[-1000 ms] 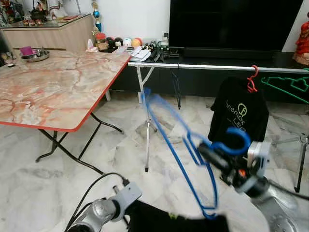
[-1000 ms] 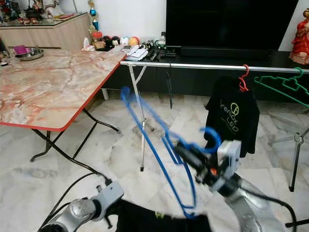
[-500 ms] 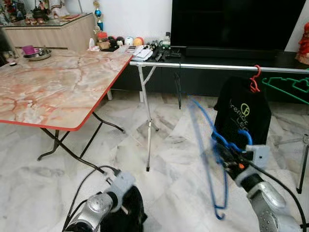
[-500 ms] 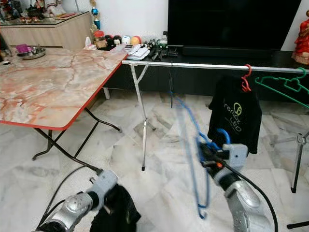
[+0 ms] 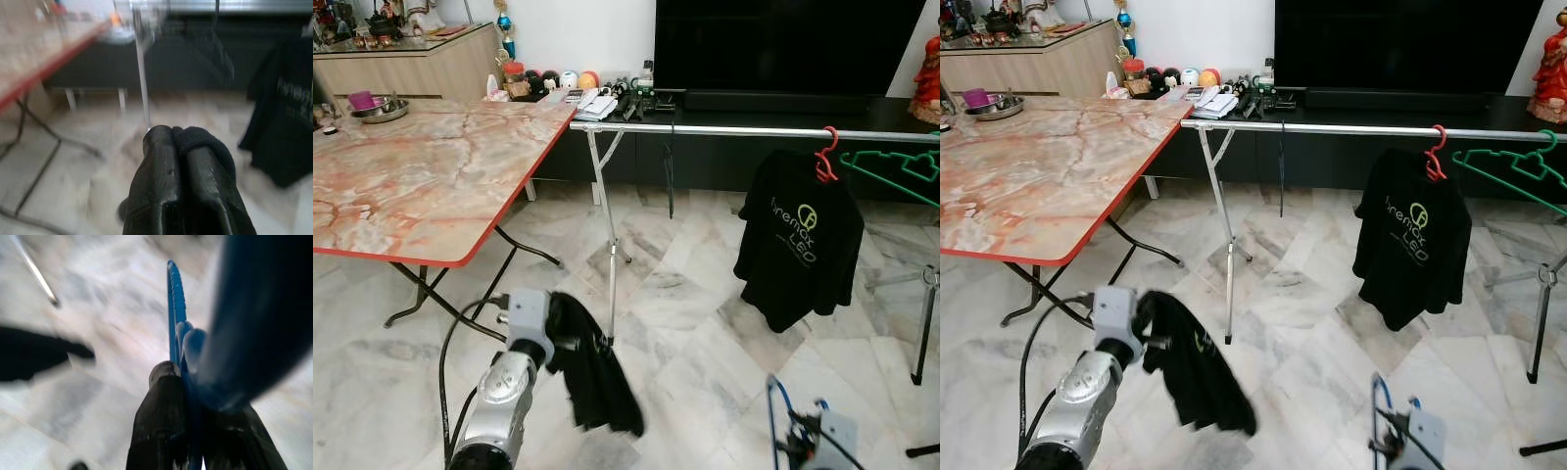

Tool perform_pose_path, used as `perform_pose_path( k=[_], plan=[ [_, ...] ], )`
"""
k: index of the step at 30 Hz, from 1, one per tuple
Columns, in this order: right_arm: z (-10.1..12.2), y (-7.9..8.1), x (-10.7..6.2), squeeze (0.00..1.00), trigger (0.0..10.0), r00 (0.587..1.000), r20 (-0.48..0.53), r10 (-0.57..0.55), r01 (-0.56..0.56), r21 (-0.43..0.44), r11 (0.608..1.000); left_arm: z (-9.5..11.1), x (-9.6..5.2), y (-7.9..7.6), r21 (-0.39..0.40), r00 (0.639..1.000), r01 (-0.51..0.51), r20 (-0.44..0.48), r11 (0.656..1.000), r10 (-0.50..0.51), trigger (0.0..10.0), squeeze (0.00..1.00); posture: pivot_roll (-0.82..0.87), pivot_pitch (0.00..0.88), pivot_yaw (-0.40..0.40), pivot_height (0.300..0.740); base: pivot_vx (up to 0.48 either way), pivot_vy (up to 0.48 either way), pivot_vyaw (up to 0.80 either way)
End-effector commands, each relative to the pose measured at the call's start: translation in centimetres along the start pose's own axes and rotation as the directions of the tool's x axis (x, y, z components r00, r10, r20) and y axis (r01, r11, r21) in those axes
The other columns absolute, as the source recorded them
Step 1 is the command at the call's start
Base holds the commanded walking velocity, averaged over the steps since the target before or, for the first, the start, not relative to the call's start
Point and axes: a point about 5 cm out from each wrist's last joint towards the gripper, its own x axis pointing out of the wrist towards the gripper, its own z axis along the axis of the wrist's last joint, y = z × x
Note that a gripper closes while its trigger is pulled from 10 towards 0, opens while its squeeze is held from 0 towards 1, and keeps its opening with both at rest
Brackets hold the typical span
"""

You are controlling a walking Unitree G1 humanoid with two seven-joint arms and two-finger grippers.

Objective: Hang hanger

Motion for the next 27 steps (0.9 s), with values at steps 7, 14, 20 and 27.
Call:
perform_pose_path(
  k=[7,14,20,27],
  plan=[
    [-3.1,-0.6,-1.0,0.00,10.0,1.000,-0.029,0.001,-0.009,-0.280,0.960,1.7,-0.4,-0.5,0.001,0.999,0.008,0.032,1.000,-0.008,10.0,0.00,0.00,0.013,0.054,0.740,0.000,0.000,0.00],
    [-4.6,-0.5,-1.4,0.00,10.0,0.997,-0.079,0.005,-0.034,-0.382,0.923,2.3,-1.3,-0.7,-0.019,1.000,0.009,0.027,1.000,-0.008,10.0,0.00,-0.01,0.000,0.068,0.740,0.000,0.000,0.00],
    [-5.2,0.6,-1.5,0.00,10.0,0.996,-0.087,0.033,-0.063,-0.370,0.927,1.7,-2.3,-0.8,-0.022,1.000,0.019,-0.010,1.000,-0.020,10.0,0.00,-0.01,0.000,0.075,0.740,0.000,0.000,0.00],
    [-5.7,1.2,-1.7,0.00,10.0,0.992,-0.094,0.083,-0.112,-0.359,0.927,0.9,-3.7,-0.6,0.034,0.998,0.029,-0.057,0.999,-0.027,10.0,0.00,-0.02,0.000,0.074,0.740,0.000,0.000,0.00]
  ],
)
